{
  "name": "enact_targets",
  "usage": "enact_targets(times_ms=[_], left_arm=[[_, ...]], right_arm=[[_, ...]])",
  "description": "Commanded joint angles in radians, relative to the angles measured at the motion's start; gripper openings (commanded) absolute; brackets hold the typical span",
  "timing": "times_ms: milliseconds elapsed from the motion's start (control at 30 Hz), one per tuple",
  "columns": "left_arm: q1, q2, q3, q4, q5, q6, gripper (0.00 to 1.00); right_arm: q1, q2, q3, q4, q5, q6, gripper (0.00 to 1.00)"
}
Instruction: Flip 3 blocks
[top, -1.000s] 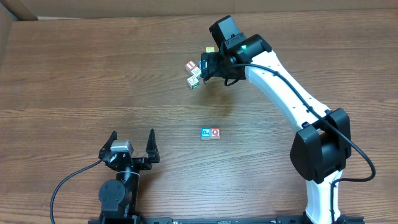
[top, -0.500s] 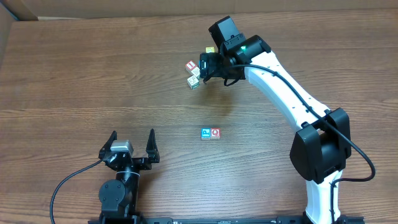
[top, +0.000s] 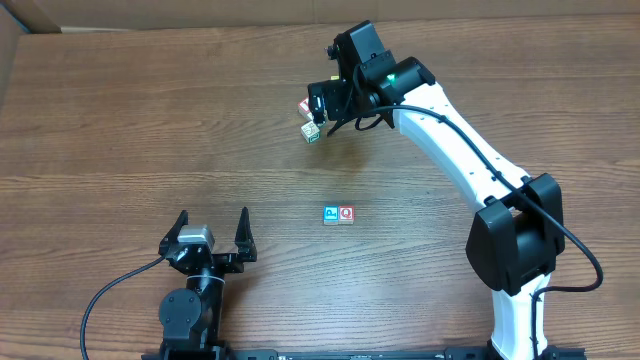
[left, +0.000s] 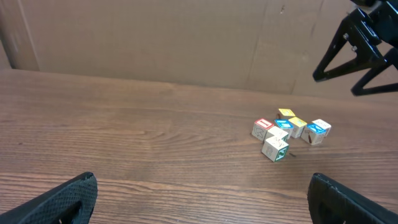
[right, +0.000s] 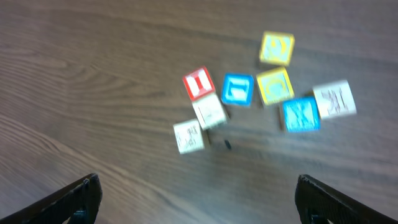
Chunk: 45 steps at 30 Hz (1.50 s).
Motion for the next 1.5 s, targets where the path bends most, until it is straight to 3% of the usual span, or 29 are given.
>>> enact_targets(times_ms=[0, 667, 867, 1133, 1367, 1467], left_arm=[[-0.006, -0.009, -0.003, 0.001, 0.008, 0.022, 1.0], [-0.006, -0.009, -0.003, 0.001, 0.008, 0.022, 1.0], [-0.006, -0.009, -0.003, 0.001, 0.008, 0.022, 1.0], [-0.006, -0.009, -0.003, 0.001, 0.008, 0.022, 1.0], [-0.006, -0.009, -0.003, 0.001, 0.008, 0.022, 1.0], [-0.006, -0.009, -0.003, 0.001, 0.008, 0.022, 1.0]], right_arm=[[0.022, -0.015, -0.034, 0.049, -0.007, -0.023, 1.0], [0.035, -0.013, -0.39, 0.449, 0.016, -0.028, 1.0], [0.03, -0.014, -0.325, 0.342, 0.015, -0.026, 0.99], [0.023, -0.014, 0.044, 0.034, 0.001, -0.014, 0.98], [0.04, 0.018, 0.075, 0.02, 0.0, 0.004, 0.98], [0.058, 0.074, 0.073, 0.027, 0.0, 0.004, 0.89]])
